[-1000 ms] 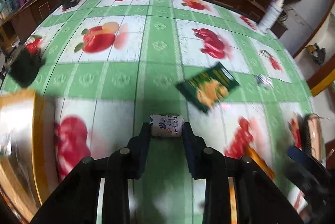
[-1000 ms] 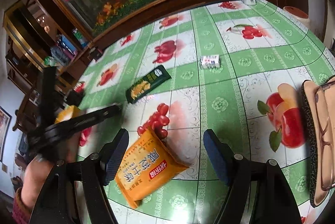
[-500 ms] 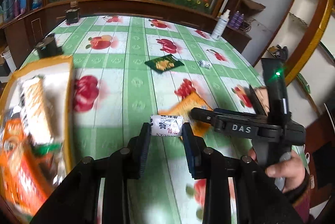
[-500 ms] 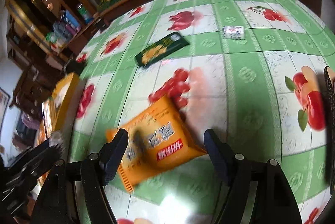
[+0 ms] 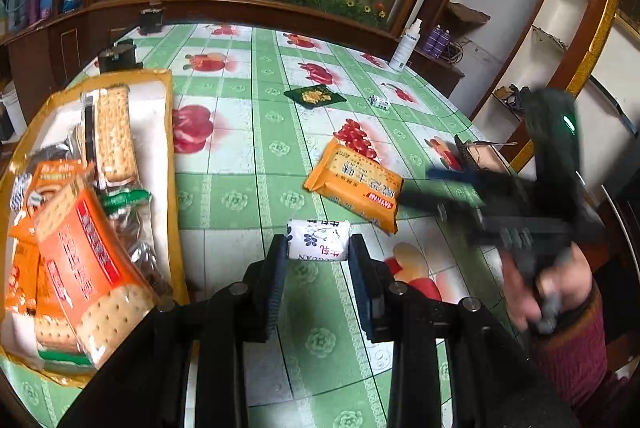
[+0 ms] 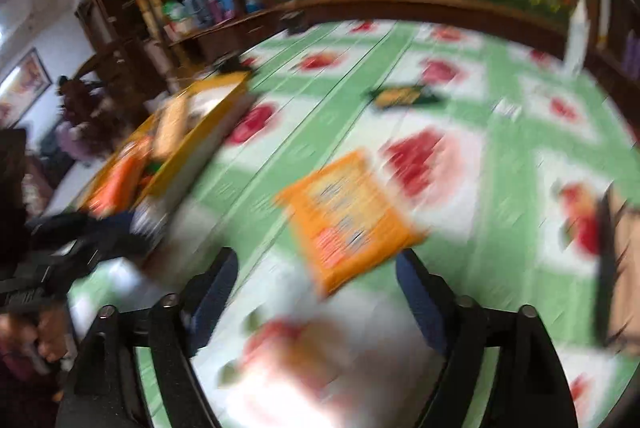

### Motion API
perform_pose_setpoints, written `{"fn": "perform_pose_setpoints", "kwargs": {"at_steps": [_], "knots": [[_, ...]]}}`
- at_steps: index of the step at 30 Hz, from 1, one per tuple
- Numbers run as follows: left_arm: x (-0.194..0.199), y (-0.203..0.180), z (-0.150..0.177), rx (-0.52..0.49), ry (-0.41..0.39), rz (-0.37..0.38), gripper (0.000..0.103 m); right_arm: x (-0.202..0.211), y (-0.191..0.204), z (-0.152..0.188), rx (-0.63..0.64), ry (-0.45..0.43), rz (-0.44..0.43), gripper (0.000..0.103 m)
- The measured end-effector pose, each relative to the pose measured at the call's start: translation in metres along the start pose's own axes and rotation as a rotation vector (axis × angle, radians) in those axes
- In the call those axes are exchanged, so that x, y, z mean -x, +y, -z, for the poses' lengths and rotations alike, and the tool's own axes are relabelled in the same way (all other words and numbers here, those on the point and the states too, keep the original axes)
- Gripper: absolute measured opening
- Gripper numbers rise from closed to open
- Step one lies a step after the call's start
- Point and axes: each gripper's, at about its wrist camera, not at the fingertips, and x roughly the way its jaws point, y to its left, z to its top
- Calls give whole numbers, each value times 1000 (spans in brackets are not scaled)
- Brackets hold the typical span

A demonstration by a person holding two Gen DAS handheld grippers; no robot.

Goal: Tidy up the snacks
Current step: 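Grasp the yellow biscuit packet with the right gripper, then carry the candy into the box while the right gripper carries the biscuit packet there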

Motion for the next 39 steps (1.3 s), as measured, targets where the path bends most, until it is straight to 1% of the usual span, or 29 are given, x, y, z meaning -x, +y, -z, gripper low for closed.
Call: {"fn": "perform_pose_setpoints", "kwargs": {"at_steps": [2,3,5,7,10,11,12,13,14,15,16,17,20,25,29,32,39], "knots": [[0,1,4,6,6,5,30,-18,-13,-10,-30,16,26,92],[1,1,5,4,5,4,30,-28,-18,-14,-55,34,6,92],[1,-1,6,-3,4,2,30,-48,-33,-18,-139,59,-76,92],[2,-1,7,-8,1,3,30,-57,-35,-16,-170,91,-130,93],[2,-1,9,-9,0,1,30,-53,-16,-9,-93,101,-142,93],[1,-1,9,-6,1,3,30,-53,-5,-5,-46,109,-119,93],[0,-1,10,-4,2,6,30,-54,4,-1,-12,112,-77,93],[0,-2,10,-3,2,7,30,-56,14,3,29,110,-10,93],[-1,-2,10,-4,2,6,30,-60,25,6,78,114,76,93],[-1,-3,10,-7,1,4,30,-61,27,8,94,115,113,89],[-2,-4,11,-10,-1,-1,30,-60,28,9,91,104,131,87],[-2,-4,11,-12,-3,-5,30,-58,28,8,66,93,132,75],[-5,-3,12,-7,-4,-6,30,-57,26,10,56,80,155,74],[-9,-3,9,-5,-2,-7,30,-52,22,9,1,61,132,74],[-9,-3,8,0,-8,-2,30,-44,16,7,-63,16,78,74],[-6,-1,4,2,-22,0,30,-38,15,4,-93,-15,56,74],[15,18,-5,40,-76,-11,30,-31,23,0,-132,-43,4,74]]}}
